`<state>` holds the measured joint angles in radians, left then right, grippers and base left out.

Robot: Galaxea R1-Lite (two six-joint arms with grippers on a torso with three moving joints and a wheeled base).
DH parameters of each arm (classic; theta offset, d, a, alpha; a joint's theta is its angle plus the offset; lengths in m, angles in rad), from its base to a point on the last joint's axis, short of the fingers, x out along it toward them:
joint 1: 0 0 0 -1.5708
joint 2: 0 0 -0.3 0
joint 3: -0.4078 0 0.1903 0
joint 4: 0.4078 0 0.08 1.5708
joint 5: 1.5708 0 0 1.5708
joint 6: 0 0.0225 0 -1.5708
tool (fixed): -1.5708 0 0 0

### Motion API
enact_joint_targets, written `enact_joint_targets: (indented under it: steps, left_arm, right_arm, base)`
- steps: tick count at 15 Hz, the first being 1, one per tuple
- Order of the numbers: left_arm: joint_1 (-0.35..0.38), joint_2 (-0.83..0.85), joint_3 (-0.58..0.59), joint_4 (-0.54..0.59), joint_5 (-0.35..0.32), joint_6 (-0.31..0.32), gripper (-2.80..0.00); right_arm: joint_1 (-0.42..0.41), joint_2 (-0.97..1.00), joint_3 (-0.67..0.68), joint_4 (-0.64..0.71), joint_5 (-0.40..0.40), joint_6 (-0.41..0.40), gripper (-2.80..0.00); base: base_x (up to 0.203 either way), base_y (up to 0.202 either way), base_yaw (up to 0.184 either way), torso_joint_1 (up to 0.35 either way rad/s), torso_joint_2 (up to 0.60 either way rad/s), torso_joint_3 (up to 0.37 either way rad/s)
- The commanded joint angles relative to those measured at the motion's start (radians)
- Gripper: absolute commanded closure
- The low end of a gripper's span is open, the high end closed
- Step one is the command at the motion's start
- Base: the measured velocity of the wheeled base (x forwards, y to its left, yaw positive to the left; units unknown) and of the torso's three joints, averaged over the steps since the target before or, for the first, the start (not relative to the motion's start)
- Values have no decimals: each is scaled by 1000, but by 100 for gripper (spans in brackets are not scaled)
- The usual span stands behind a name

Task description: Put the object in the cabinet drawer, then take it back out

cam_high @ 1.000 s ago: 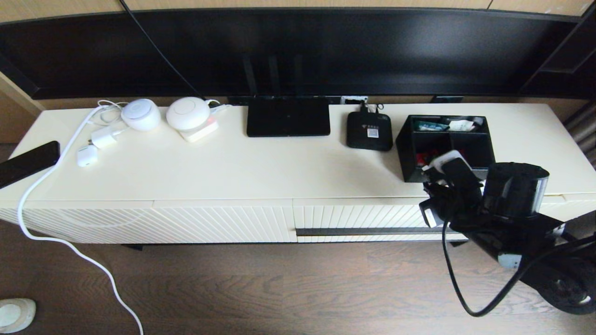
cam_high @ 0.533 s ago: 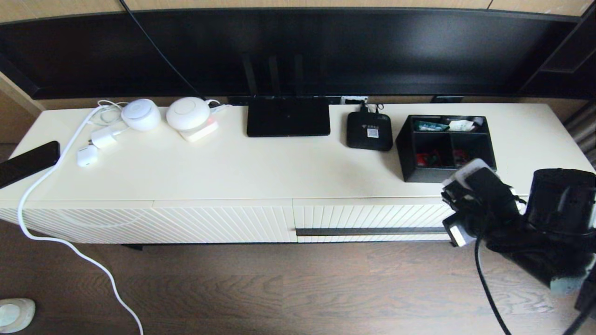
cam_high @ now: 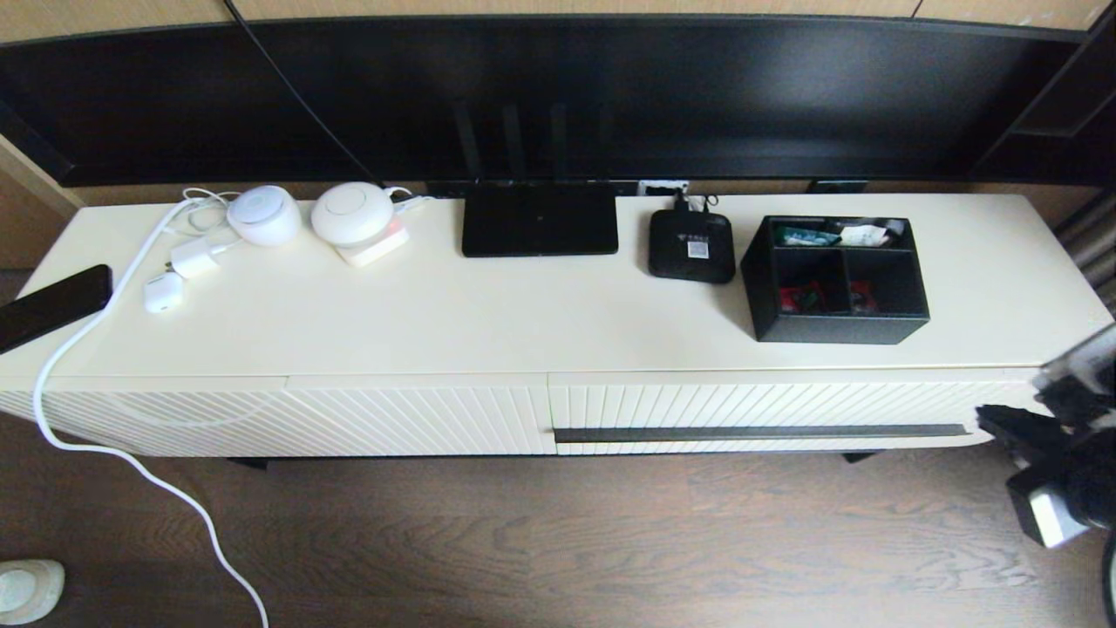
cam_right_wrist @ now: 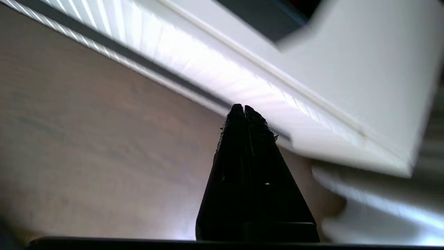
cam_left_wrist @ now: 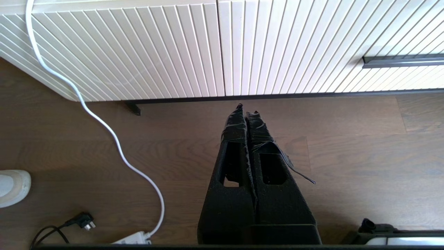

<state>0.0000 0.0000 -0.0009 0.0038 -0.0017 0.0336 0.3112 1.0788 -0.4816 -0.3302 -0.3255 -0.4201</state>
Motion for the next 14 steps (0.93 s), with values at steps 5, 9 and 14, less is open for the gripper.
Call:
enact_joint_targets:
  steps: [5, 9, 14]
  left_arm:
    - [0, 2, 1, -1, 0, 0, 0]
    - [-1, 2, -1, 0, 0, 0, 0]
    - [0, 0, 1, 1, 0, 0, 0]
  right_arm:
    - [-159, -471, 58, 415, -6, 245, 0]
    - [-266, -749, 160, 506, 0, 290, 0]
    - [-303, -1061, 262, 635, 24, 346, 0]
  base:
    - [0, 0, 0, 0, 0, 0]
    - [0, 0, 0, 0, 0, 0]
    - [0, 0, 0, 0, 0, 0]
